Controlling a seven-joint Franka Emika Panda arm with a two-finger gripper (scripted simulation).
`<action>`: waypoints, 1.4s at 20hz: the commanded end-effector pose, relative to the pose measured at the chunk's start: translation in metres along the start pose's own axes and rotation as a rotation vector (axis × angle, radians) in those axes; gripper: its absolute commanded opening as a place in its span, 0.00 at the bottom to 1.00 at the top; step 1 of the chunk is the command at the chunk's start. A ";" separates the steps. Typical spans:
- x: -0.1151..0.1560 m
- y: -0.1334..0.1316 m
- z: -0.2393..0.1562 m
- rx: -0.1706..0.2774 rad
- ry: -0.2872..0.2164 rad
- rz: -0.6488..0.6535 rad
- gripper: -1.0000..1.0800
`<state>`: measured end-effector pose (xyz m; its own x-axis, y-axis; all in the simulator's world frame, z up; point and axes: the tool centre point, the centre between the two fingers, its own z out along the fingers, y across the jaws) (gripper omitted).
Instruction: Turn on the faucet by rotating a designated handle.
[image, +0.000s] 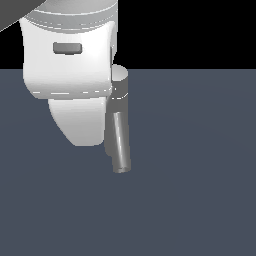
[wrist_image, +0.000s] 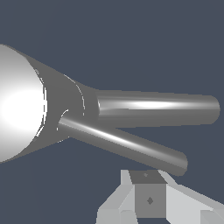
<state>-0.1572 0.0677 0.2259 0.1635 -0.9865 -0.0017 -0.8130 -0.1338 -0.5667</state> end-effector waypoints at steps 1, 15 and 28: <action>0.005 0.001 0.000 -0.001 0.003 0.004 0.00; 0.033 0.005 0.000 -0.004 0.005 0.008 0.00; 0.063 0.010 0.000 -0.007 0.007 0.011 0.00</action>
<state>-0.1545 0.0195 0.2225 0.1824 -0.9832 0.0005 -0.8111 -0.1507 -0.5652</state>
